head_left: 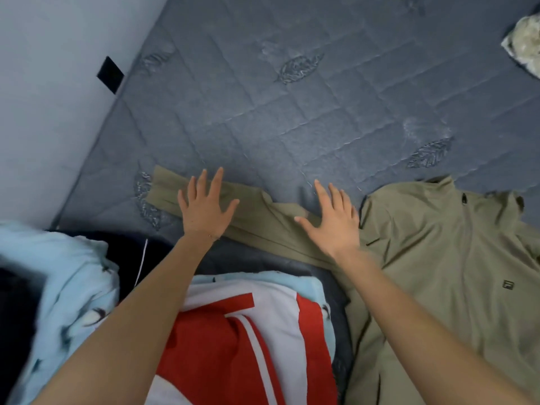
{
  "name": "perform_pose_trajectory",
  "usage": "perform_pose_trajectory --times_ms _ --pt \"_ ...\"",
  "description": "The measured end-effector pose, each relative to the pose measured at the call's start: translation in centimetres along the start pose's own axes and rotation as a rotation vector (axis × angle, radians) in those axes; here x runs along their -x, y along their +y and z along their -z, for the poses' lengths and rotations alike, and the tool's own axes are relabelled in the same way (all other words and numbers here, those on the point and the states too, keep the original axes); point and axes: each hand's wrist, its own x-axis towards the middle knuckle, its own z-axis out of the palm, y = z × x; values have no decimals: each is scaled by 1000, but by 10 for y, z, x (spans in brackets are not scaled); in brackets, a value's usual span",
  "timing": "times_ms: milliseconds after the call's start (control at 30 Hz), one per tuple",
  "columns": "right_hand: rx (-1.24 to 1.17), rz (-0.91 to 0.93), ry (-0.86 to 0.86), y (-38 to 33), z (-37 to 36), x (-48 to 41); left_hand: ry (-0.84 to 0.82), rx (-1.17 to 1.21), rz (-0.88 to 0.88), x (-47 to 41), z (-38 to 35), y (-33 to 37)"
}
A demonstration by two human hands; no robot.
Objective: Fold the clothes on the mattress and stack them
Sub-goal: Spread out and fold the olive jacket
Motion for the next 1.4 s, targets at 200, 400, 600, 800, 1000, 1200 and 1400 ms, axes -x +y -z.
perform_pose_trajectory --times_ms 200,400,600,800,1000,1200,1400 --pt "59 27 -55 -14 -23 -14 -74 46 92 -8 -20 -33" --pt "58 72 -93 -21 -42 -30 22 360 410 -25 -32 -55" --pt "3 50 -138 -23 -62 -41 93 734 743 -40 -46 -61" --pt "-55 53 -120 -26 -72 -36 409 972 970 -53 -47 -74" --pt "-143 85 -37 -31 -63 -35 430 1193 931 -55 -47 -72" --pt "-462 54 3 -54 -44 -36 331 1268 381 -46 -15 -22" --pt "-1073 -172 -86 -71 -14 -36 143 987 -175 -29 5 46"
